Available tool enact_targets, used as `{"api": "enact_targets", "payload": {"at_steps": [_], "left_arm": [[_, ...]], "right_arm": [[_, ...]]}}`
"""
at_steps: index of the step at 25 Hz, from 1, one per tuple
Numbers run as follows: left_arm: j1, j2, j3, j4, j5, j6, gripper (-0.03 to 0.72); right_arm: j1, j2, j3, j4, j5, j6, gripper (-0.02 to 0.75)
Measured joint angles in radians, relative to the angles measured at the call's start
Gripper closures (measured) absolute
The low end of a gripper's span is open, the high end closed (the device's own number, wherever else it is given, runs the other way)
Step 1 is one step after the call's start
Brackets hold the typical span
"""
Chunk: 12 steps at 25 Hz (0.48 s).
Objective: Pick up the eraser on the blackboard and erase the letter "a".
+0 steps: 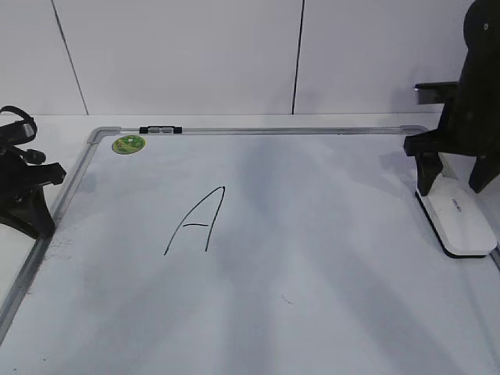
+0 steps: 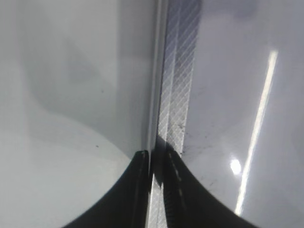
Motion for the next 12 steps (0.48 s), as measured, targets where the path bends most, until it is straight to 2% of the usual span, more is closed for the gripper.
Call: {"api": "enact_targets", "payload": {"at_steps": [5, 12], "left_arm": [[0.0, 0.0, 0.0, -0.004, -0.004, 0.0, 0.598], [0.0, 0.0, 0.0, -0.004, 0.007, 0.0, 0.437]], "right_arm": [[0.0, -0.011, -0.084, -0.006, 0.0, -0.002, 0.12], [-0.001, -0.062, -0.103, 0.0, 0.004, -0.002, 0.12]]}}
